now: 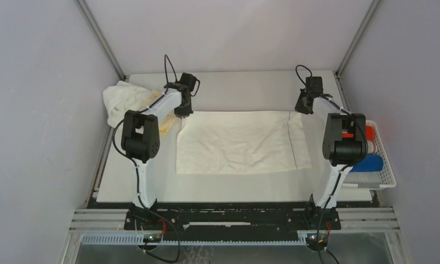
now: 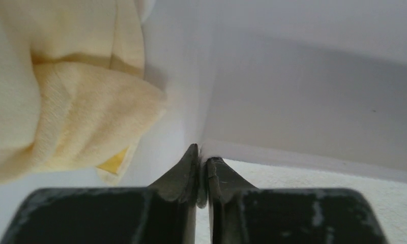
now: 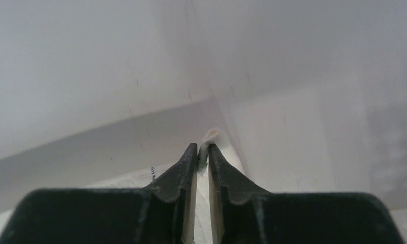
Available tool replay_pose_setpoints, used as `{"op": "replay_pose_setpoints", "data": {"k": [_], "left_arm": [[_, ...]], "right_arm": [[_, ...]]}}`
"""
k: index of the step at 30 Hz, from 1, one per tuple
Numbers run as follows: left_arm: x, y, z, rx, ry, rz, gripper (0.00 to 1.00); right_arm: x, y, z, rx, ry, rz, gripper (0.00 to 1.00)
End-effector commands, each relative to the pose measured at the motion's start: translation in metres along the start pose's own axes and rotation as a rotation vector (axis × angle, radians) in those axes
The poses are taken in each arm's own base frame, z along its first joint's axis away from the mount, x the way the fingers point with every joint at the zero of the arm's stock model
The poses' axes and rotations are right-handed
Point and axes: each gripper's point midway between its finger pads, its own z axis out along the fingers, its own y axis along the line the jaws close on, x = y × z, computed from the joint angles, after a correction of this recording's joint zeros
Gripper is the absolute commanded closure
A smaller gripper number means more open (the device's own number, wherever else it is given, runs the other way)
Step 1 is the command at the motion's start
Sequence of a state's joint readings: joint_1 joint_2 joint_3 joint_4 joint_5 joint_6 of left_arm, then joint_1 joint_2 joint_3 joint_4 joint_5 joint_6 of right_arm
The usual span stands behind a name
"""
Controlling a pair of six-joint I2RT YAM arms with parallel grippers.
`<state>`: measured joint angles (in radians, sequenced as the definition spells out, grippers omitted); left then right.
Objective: Roll the towels
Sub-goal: Flatten out the towel at the center of the board.
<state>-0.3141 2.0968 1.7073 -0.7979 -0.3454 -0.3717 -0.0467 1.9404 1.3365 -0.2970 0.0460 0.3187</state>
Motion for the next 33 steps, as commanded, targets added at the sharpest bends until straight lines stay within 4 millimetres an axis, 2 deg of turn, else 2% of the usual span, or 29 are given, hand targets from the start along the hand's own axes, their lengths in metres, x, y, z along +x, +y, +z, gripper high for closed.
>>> {"op": "replay_pose_setpoints", "data": {"k": [1, 4, 6, 11, 13, 14, 16, 18, 21, 23, 27, 33], "left_arm": [[-0.024, 0.022, -0.005, -0.068, -0.034, -0.029, 0.78], [-0.034, 0.031, -0.018, -0.087, -0.060, -0.056, 0.53], [-0.045, 0.036, -0.035, -0.086, -0.103, -0.079, 0.45], [-0.055, 0.052, -0.077, -0.089, -0.177, -0.150, 0.35], [-0.047, 0.056, -0.092, -0.077, -0.176, -0.160, 0.35], [-0.041, 0.055, -0.100, -0.062, -0.177, -0.164, 0.35], [-0.022, 0.045, -0.111, -0.019, -0.175, -0.157, 0.35], [0.007, 0.023, -0.116, 0.065, -0.148, -0.133, 0.34], [0.052, -0.007, -0.115, 0.215, -0.082, -0.137, 0.35], [0.083, -0.018, -0.109, 0.277, -0.029, -0.130, 0.35], [0.128, -0.023, -0.096, 0.310, 0.044, -0.103, 0.35], [0.181, -0.025, -0.063, 0.294, 0.161, -0.092, 0.35]], "right_arm": [[-0.024, -0.005, -0.003, 0.014, -0.005, 0.029, 0.82], [-0.035, -0.005, -0.016, 0.007, -0.027, 0.022, 0.68], [-0.043, -0.002, -0.033, -0.006, -0.054, 0.016, 0.62], [-0.045, 0.003, -0.075, -0.045, -0.093, 0.026, 0.54], [-0.040, 0.009, -0.097, -0.092, -0.105, 0.031, 0.53], [-0.031, 0.011, -0.103, -0.108, -0.095, 0.034, 0.53], [-0.012, 0.012, -0.115, -0.143, -0.075, 0.046, 0.51], [0.013, 0.011, -0.122, -0.172, -0.045, 0.071, 0.51], [0.047, 0.011, -0.131, -0.225, -0.013, 0.115, 0.50], [0.068, 0.008, -0.134, -0.244, 0.011, 0.140, 0.50], [0.110, -0.006, -0.134, -0.219, 0.065, 0.166, 0.48], [0.152, -0.029, -0.120, -0.152, 0.134, 0.180, 0.41]]}}
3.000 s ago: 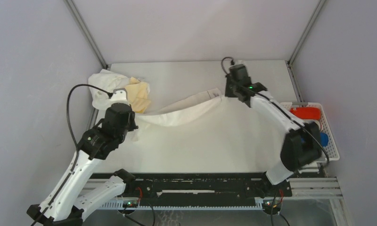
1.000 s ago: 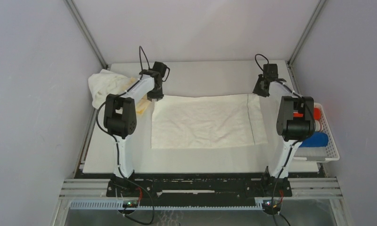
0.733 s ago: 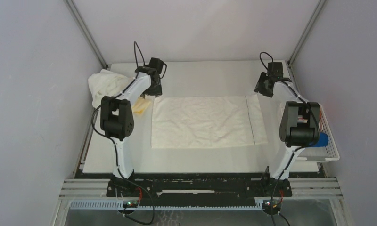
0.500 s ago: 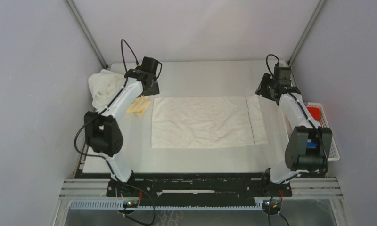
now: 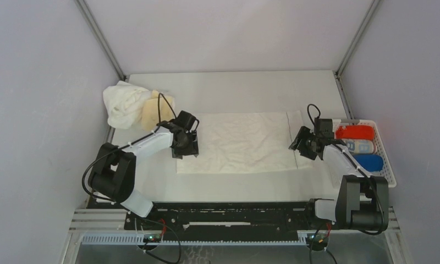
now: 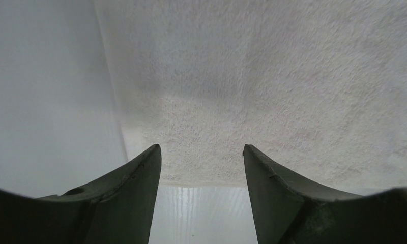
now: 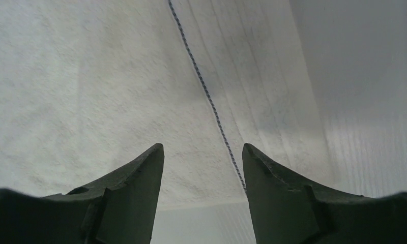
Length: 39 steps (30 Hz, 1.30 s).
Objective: Roll the towels
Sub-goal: Flatten out the towel at the center of the board, then fold the towel at the center of the board.
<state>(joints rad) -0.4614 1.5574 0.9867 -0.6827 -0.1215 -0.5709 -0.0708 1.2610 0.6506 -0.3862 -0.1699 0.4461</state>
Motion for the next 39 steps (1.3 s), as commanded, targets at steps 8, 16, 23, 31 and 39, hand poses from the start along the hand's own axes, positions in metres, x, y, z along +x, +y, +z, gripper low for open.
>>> {"op": "replay_pose_setpoints", "data": {"k": [8, 16, 23, 31, 39], "left_arm": [[0.057, 0.016, 0.034, -0.017, 0.103, -0.080, 0.35], [0.105, 0.042, 0.036, -0.074, 0.188, -0.149, 0.35], [0.142, 0.063, 0.023, -0.084, 0.207, -0.261, 0.35], [0.136, 0.079, 0.003, -0.068, 0.101, -0.424, 0.35], [0.066, 0.060, -0.044, 0.019, -0.080, -0.359, 0.36]], "right_arm": [[0.031, -0.020, 0.015, 0.015, 0.080, 0.163, 0.39], [0.079, -0.039, 0.005, 0.032, 0.148, 0.303, 0.36], [0.090, -0.040, -0.019, 0.021, 0.090, 0.341, 0.35], [0.080, -0.040, -0.026, 0.025, 0.039, 0.325, 0.35], [0.044, 0.002, -0.043, -0.110, -0.070, 0.131, 0.34]]}}
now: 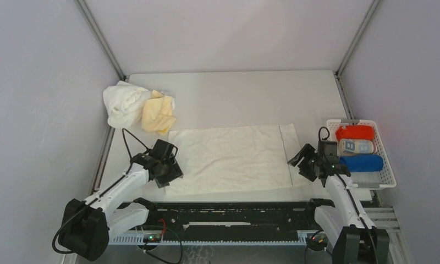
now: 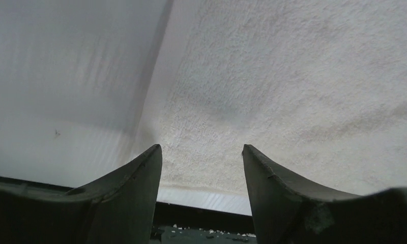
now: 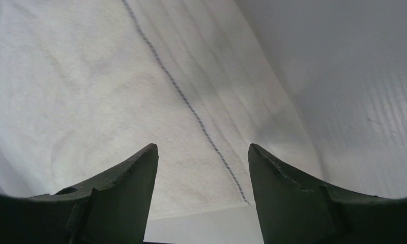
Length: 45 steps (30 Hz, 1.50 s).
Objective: Roll the towels
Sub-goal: Fold the towel at the center of the board.
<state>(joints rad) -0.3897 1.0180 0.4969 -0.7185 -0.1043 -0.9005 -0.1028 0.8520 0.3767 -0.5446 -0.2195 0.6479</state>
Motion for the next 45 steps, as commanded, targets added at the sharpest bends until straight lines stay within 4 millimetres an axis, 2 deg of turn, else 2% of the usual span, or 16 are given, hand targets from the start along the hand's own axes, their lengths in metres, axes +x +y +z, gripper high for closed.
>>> {"op": "replay_pose_setpoints", "data": {"k": [1, 4, 7, 10, 12, 15, 17, 20, 22, 26, 34, 40, 45], "left_arm": [[-0.034, -0.032, -0.035, 0.074, -0.071, 0.049, 0.36], [-0.047, -0.063, -0.041, 0.169, -0.073, 0.068, 0.35], [-0.053, -0.080, -0.030, 0.192, -0.053, 0.079, 0.35], [-0.052, -0.079, -0.010, 0.158, -0.005, 0.064, 0.36], [-0.052, -0.069, 0.005, 0.126, 0.010, 0.030, 0.36], [-0.057, -0.061, 0.012, 0.116, 0.018, -0.004, 0.37], [-0.072, -0.062, 0.006, 0.108, -0.018, -0.002, 0.36], [-0.107, -0.067, -0.006, 0.078, -0.105, 0.017, 0.36], [-0.133, -0.062, -0.008, 0.007, -0.152, 0.020, 0.36], [-0.167, -0.056, 0.004, -0.092, -0.161, 0.007, 0.40], [-0.218, -0.070, 0.022, -0.176, -0.233, 0.042, 0.56], [-0.225, -0.069, 0.041, -0.218, -0.231, 0.065, 0.57], [-0.219, -0.073, 0.058, -0.197, -0.192, 0.067, 0.60]], "right_arm": [[-0.026, 0.042, -0.012, -0.129, -0.090, -0.116, 0.34], [-0.027, 0.055, -0.008, -0.177, -0.076, -0.127, 0.34], [-0.030, 0.054, 0.001, -0.161, -0.060, -0.120, 0.34], [-0.033, 0.041, 0.012, -0.103, -0.045, -0.096, 0.34], [-0.035, 0.033, 0.016, -0.073, -0.039, -0.082, 0.34], [-0.042, 0.031, 0.017, -0.057, -0.061, -0.102, 0.34], [-0.053, 0.040, 0.014, -0.059, -0.097, -0.141, 0.34], [-0.073, 0.057, 0.011, -0.059, -0.138, -0.198, 0.34], [-0.086, 0.063, 0.012, -0.034, -0.151, -0.236, 0.34], [-0.102, 0.070, 0.025, -0.007, -0.129, -0.287, 0.35], [-0.132, 0.086, 0.057, 0.016, -0.120, -0.325, 0.40], [-0.148, 0.096, 0.074, 0.018, -0.115, -0.348, 0.42], [-0.149, 0.099, 0.079, 0.005, -0.109, -0.356, 0.43]]}}
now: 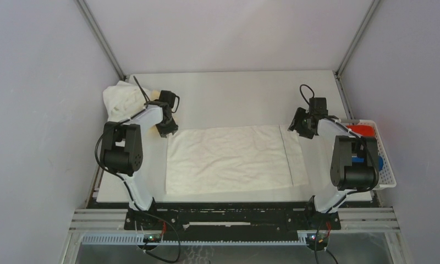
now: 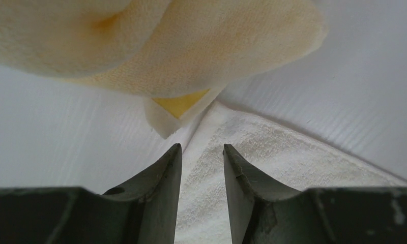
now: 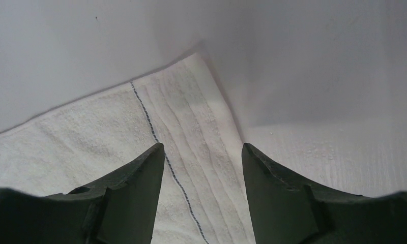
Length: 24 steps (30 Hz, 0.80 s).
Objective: Roll the towels
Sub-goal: Fold the towel at the center of the board.
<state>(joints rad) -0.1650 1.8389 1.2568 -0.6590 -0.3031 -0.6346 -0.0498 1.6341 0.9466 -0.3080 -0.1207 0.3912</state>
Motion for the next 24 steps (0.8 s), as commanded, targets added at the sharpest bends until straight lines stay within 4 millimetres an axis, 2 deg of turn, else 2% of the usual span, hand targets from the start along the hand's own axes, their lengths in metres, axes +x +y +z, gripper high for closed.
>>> {"op": "replay_pose_setpoints", "data": {"k": [1, 10, 18, 24], "left_arm": [[-0.015, -0.012, 0.003, 0.031, -0.036, 0.006, 0.59], [-0.022, -0.021, 0.001, 0.081, -0.062, 0.013, 0.57], [-0.027, -0.014, 0.009, 0.055, -0.062, -0.006, 0.57], [-0.021, -0.013, 0.008, 0.047, -0.019, 0.008, 0.58]], "right_arm": [[-0.021, 0.012, -0.001, -0.036, -0.059, -0.051, 0.43], [-0.019, 0.016, -0.001, -0.059, -0.051, -0.060, 0.43], [-0.021, 0.016, -0.003, -0.064, -0.056, -0.065, 0.43], [-0.023, 0.018, -0.006, -0.078, -0.062, -0.064, 0.43]]}}
